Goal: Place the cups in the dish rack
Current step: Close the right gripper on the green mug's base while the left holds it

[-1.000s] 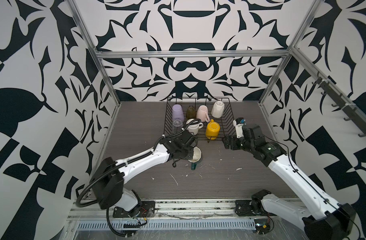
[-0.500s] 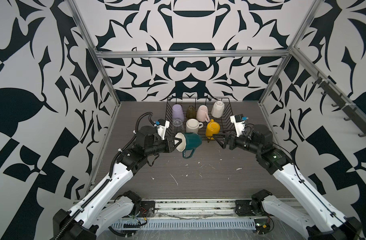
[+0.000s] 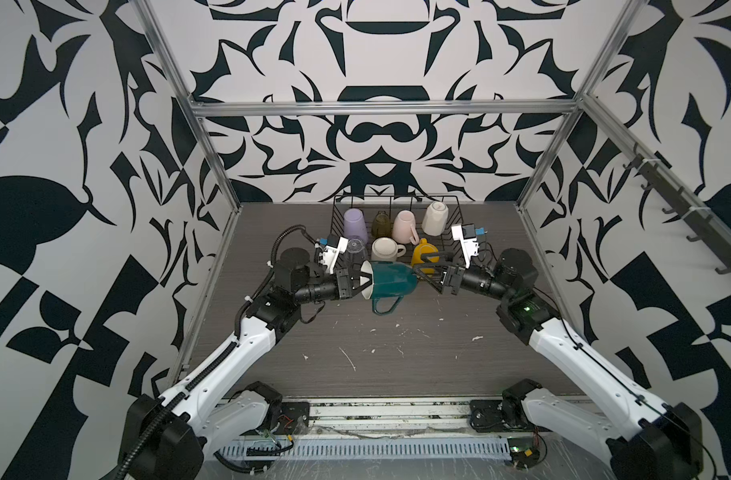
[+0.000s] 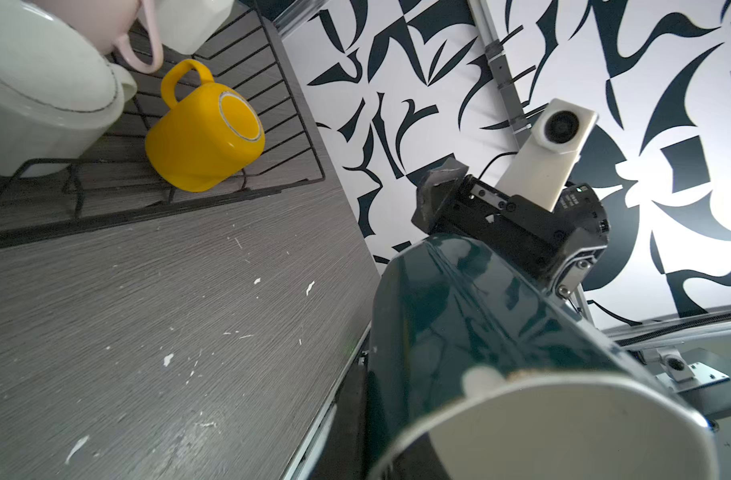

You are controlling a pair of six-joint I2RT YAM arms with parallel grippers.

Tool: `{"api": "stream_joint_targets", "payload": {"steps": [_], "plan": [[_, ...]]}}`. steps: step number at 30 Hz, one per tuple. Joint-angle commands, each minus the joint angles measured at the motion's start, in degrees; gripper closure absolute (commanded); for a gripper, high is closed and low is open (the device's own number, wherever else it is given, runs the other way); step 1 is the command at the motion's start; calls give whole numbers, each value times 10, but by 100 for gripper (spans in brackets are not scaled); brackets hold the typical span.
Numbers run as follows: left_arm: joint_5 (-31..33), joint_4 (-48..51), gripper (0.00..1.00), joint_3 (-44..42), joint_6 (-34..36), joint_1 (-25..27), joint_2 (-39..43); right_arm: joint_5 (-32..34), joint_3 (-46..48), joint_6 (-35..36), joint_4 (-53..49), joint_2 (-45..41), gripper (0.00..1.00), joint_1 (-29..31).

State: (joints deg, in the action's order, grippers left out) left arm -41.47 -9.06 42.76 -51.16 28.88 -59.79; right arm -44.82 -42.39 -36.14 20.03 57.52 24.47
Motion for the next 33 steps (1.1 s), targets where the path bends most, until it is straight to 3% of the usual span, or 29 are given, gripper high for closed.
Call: {"api": "stream_joint_targets", "payload": {"steps": [1,11,18,26,33], "plan": [[-32,-87,100,0,-29,-2,7,-26,-5,-8,66,1,8,21],[-44,-105,100,5,-43,-3,-3,-35,-25,11,73,51,10,83],[-50,-108,100,4,-44,-3,-4,-35,-37,14,79,70,12,99],[-74,-132,100,7,-56,-3,-2,-45,-33,17,84,73,6,106],[-97,-206,100,-6,-97,-3,-9,-48,-35,17,85,74,5,112]]}}
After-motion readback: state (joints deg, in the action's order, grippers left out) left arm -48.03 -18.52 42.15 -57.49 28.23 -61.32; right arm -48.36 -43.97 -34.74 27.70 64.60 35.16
